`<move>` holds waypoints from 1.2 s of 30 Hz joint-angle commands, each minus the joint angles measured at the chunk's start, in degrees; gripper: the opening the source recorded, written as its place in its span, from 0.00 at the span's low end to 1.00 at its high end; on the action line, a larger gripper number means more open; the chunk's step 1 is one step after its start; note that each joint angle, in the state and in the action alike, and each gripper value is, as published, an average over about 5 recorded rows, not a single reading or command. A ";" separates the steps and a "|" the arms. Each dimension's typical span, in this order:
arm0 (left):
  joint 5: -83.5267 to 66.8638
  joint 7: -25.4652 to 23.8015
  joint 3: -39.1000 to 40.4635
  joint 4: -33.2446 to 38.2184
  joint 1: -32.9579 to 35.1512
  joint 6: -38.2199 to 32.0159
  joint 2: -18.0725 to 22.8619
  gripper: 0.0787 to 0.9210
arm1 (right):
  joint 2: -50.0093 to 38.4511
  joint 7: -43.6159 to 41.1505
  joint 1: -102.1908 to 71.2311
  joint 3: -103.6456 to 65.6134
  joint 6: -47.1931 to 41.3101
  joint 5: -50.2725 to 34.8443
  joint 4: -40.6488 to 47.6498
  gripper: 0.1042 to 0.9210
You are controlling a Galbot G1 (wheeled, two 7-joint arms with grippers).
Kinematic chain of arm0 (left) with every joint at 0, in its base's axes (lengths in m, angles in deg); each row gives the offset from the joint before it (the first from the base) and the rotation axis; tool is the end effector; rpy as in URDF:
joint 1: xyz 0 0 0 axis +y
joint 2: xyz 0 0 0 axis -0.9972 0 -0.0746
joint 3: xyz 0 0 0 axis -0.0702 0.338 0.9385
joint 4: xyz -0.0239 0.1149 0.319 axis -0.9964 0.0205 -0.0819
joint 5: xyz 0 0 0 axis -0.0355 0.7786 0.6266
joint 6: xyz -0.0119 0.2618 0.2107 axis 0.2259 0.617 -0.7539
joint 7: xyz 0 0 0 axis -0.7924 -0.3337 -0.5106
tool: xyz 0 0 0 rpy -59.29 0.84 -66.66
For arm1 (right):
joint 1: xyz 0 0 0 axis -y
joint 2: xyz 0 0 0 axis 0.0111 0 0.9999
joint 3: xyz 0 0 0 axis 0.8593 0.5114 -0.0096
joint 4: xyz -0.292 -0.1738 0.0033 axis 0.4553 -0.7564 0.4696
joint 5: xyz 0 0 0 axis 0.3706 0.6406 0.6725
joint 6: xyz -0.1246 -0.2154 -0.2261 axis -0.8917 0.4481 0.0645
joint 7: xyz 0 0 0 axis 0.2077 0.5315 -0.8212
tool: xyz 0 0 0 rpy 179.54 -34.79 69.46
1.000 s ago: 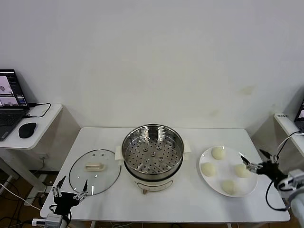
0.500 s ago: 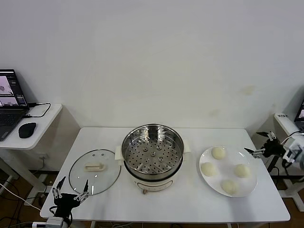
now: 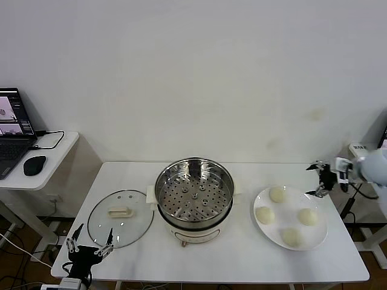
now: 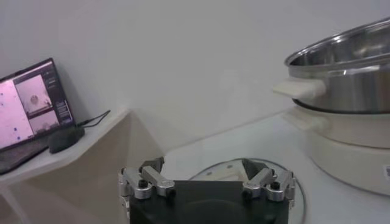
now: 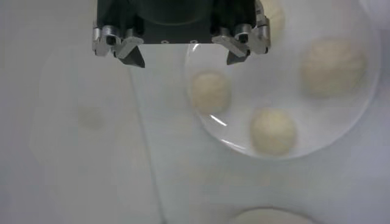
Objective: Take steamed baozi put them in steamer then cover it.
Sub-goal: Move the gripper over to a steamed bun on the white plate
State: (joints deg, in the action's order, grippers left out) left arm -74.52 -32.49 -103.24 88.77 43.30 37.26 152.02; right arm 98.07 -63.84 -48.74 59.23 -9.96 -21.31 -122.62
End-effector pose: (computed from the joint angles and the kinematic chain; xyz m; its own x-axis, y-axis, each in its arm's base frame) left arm 0.1187 0.0964 -0.3007 -0.9742 -0.0892 0.2075 -0.0085 0.9326 0.3609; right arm 0.4725 -0.2408 -0.1284 -0.4057 -0.1674 0.8985 -0.9128 0.0227 -0.4079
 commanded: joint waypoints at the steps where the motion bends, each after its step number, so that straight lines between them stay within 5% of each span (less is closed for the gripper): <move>1: 0.73 0.07 0.01 0.58 0.88 -0.24 0.77 0.88 | 6.61 -3.53 10.93 11.69 6.39 7.07 10.06 0.88; 36: 1.63 0.08 0.55 -1.03 0.68 -0.30 1.15 0.88 | 17.24 5.24 4.55 4.24 8.06 17.96 22.39 0.88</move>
State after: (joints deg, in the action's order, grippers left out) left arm -72.96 -32.41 -102.78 87.90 44.03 36.97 153.25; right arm 114.48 -59.40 -44.07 63.48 -2.07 -4.49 -101.52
